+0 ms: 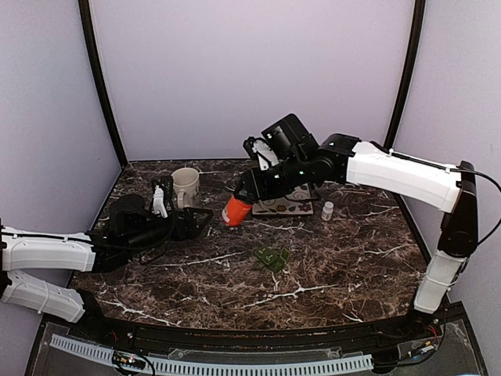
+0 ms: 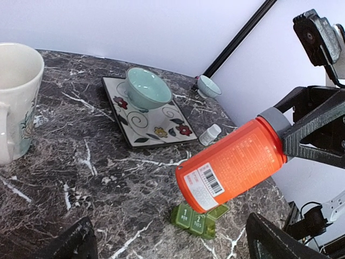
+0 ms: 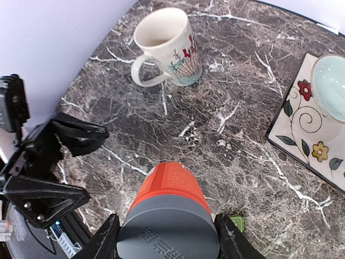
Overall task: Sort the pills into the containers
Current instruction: Pick up the pill bottle from the center of the board, then pass from the right arm to the left
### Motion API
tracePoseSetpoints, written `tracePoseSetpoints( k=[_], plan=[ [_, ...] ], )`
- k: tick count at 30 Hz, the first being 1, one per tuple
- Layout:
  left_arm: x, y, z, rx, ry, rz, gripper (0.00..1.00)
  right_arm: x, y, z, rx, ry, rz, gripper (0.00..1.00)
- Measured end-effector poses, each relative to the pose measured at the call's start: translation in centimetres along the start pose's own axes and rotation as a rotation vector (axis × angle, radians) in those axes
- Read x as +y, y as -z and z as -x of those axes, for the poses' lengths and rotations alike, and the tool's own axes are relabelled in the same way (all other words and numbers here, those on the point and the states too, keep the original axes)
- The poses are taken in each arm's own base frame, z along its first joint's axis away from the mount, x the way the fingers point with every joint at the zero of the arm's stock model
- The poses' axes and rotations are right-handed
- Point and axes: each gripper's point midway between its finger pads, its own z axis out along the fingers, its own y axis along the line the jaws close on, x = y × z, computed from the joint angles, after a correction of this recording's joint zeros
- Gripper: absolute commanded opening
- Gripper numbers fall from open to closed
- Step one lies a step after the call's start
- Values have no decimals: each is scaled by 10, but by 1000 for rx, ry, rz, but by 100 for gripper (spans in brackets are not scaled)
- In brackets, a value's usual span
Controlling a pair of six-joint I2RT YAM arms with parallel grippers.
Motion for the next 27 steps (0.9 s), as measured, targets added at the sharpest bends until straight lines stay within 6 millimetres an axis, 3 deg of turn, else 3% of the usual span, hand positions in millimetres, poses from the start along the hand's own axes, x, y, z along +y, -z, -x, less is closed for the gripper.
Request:
tracePoseSetpoints(
  k=[6, 17, 27],
  plan=[
    [-17, -4, 4, -10, 28, -95, 99, 5, 23, -2, -53, -26, 44, 11],
    [-45, -1, 16, -37, 36, -242, 99, 15, 31, -15, -79, -56, 147, 9],
    [-48, -8, 12, -2, 97, -338, 99, 35, 59, -10, -146, -87, 286, 7]
  ],
)
